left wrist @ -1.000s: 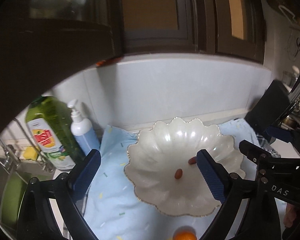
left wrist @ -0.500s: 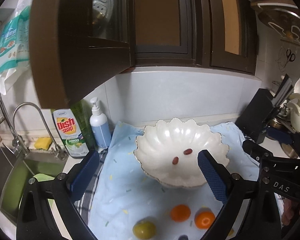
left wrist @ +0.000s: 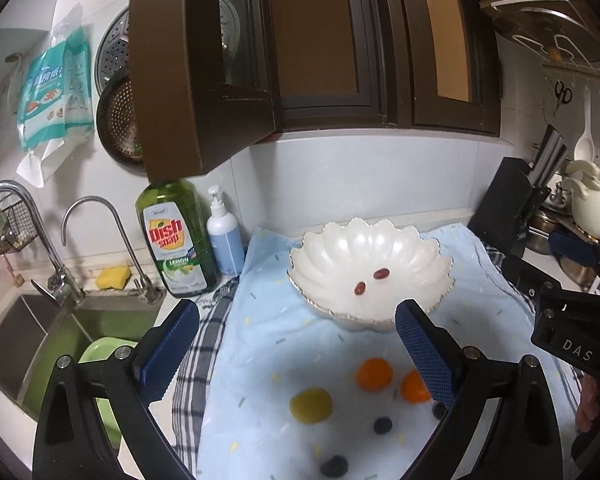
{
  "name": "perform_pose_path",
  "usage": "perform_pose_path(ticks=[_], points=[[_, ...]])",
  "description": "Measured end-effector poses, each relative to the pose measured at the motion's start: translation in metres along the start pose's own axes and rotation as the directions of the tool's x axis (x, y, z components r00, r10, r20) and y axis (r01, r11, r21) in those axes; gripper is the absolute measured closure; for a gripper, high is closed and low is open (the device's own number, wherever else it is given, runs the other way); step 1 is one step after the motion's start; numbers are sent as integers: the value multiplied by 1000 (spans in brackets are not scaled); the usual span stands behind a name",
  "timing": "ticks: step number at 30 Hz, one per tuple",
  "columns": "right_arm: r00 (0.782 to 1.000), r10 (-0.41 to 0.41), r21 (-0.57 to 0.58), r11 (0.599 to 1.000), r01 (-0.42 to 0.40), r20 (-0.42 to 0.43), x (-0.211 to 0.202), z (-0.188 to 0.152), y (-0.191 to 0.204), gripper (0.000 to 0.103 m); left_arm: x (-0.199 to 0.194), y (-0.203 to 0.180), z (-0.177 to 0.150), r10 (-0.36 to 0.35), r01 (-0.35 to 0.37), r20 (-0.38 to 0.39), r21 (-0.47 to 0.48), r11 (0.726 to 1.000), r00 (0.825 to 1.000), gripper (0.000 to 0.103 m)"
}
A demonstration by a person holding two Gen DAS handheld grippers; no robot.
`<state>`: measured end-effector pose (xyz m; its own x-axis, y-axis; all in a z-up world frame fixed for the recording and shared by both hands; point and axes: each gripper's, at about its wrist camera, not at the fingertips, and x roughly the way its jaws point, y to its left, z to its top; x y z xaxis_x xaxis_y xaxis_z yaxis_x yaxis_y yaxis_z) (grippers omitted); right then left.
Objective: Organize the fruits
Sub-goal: 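Withdraw both open tools from the bowl back toward the loose fruit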
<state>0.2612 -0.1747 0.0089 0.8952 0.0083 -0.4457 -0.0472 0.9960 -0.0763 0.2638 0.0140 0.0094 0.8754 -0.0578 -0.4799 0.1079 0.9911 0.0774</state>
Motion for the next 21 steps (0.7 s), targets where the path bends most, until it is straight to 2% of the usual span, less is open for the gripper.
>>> perform_pose_path(ticks=[11,21], points=[[1000,-12,-50,999,12,8,-23,-32,19,24,-20,4,-36,-21,21,-25,-24,999,999,3],[999,1,-53,999,-4,-42,-27,-60,22,24,-30,-2,-67,-26,28,-29,58,998,999,3]])
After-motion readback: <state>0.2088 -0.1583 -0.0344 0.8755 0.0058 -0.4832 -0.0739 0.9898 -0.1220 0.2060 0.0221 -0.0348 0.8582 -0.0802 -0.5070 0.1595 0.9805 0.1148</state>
